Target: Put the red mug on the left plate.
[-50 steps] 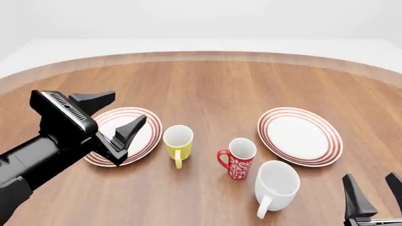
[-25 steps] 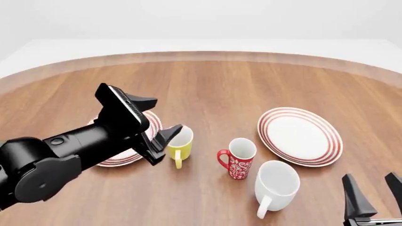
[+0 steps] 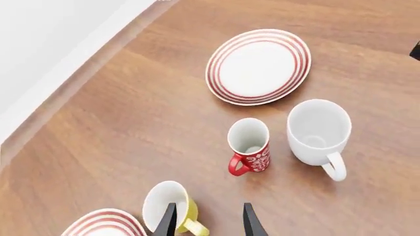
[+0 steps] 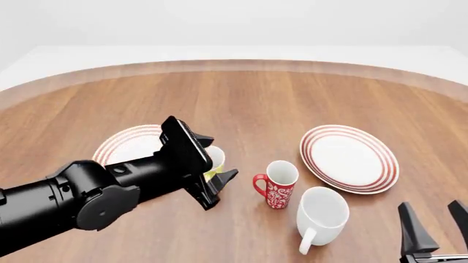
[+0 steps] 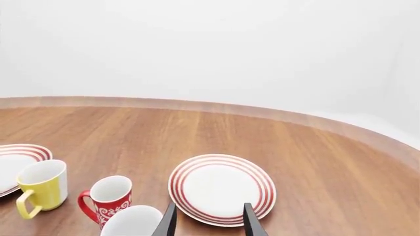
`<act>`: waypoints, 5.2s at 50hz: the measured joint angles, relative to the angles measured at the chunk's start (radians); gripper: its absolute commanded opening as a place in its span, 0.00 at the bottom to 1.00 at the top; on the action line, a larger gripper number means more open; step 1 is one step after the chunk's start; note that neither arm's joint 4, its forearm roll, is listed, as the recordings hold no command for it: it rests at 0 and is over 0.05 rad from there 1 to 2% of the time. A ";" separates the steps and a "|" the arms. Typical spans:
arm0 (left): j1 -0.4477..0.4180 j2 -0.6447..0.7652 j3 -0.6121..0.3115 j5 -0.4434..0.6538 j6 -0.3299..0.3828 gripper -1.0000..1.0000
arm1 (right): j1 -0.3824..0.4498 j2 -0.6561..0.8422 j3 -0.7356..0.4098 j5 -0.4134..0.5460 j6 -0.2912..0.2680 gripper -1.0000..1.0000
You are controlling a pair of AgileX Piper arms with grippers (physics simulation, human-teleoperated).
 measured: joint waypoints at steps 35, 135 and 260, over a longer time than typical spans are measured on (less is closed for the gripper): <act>-0.096 0.181 -0.008 -0.044 0.014 1.00 | 0.005 0.000 -0.003 -0.002 -0.002 1.00; -0.030 0.519 -0.214 -0.094 0.069 1.00 | 0.005 0.000 0.000 -0.023 0.013 1.00; 0.026 0.477 -0.256 -0.088 0.057 0.00 | 0.003 0.000 0.002 -0.035 0.005 1.00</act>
